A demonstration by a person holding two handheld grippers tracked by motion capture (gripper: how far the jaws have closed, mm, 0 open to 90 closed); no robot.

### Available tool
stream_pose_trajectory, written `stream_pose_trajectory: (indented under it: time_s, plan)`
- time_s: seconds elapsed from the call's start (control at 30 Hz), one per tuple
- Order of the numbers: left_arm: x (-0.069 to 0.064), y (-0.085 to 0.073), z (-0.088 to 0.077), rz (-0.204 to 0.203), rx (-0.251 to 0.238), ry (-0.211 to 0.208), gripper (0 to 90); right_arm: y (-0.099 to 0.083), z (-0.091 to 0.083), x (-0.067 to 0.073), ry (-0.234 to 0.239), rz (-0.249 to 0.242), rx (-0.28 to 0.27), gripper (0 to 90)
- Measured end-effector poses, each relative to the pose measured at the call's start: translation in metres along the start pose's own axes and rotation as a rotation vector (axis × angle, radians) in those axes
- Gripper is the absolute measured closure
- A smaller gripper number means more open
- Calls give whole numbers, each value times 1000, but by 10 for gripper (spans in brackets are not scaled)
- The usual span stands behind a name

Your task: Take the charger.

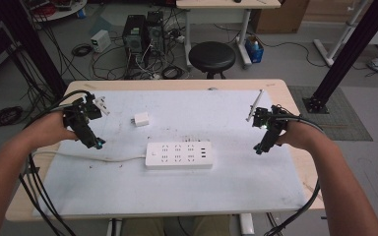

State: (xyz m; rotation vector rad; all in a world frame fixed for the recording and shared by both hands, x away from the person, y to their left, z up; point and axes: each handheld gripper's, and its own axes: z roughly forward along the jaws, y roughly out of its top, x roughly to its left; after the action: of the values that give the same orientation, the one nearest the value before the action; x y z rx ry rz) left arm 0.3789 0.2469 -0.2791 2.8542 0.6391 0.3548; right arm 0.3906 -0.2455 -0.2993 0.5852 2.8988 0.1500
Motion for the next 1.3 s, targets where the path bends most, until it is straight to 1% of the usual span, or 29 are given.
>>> stream_pose_trajectory:
  time_s: [0.03,0.07,0.13,0.17,0.23,0.27,0.3,0.33,0.37,0.43,0.47,0.5,0.57,0.6,0.67,0.73,0.77,0.8,0.83,0.97,1.0,1.07,1.1,1.13,1.17,1.2,1.23,1.27,1.3]
  plan:
    - [1,1,0,-2,1,2,41,0,0,0,0,-3,-6,29]
    - [1,1,0,-9,-11,2,41,0,0,0,1,0,-10,29]
    - [3,3,-2,-1,-14,9,41,-1,0,2,2,9,-9,29]
    - [3,4,-2,-9,-27,11,41,-1,-1,3,2,8,-11,29]
    - [3,5,-2,-10,-35,14,41,-1,-1,3,2,6,-12,29]
    - [3,6,-2,-6,-35,14,41,-2,-1,3,2,1,-17,29]
    - [3,8,-2,6,-28,17,41,-2,-2,4,3,16,-16,29]
    - [3,9,-1,5,-31,20,41,-2,-2,4,1,16,-24,29]
    - [3,10,-1,14,-30,22,41,-2,-3,5,-2,22,-21,29]
    - [3,12,-1,9,-37,25,41,-2,-4,5,-3,12,-28,29]
    - [6,15,-2,12,-44,34,41,-3,-6,6,-3,22,-28,29]
    - [8,17,-2,7,-56,35,41,-3,-7,6,-4,18,-33,29]
    - [12,22,-3,11,-71,42,41,-4,-8,6,-4,26,-44,29]
    - [12,22,-3,11,-71,42,41,-4,-8,6,-4,26,-44,29]
    - [17,28,-2,8,-91,44,41,-4,-9,6,-7,30,-50,29]
    - [19,30,0,11,-94,45,41,-4,-8,6,-8,30,-50,29]
    - [24,34,3,7,-107,45,41,-3,-8,6,-8,27,-50,29]
    - [24,34,3,7,-107,45,41,-3,-8,6,-8,27,-50,29]
    - [30,38,7,7,-118,42,41,-3,-8,5,-5,28,-52,29]
    - [39,44,15,12,-130,42,41,-3,-8,5,-5,36,-55,29]
    - [45,47,21,11,-147,34,41,-3,-8,4,-7,41,-55,29]
    - [50,50,29,9,-154,28,41,-3,-8,4,-6,40,-53,29]
    - [53,51,33,8,-155,24,41,-3,-8,4,-5,42,-52,29]
    - [53,51,33,8,-155,24,41,-3,-8,4,-5,42,-52,29]
    - [55,53,37,10,-155,18,41,-3,-8,4,-7,43,-52,29]
    - [60,55,45,9,-152,10,41,-2,-8,4,-6,47,-54,29]
    - [60,55,45,9,-152,10,41,-2,-8,4,-5,47,-54,29]
    - [63,58,53,9,-149,4,41,-2,-8,3,-5,44,-54,29]
    - [64,60,57,7,-152,1,41,-2,-7,3,-4,46,-52,29]
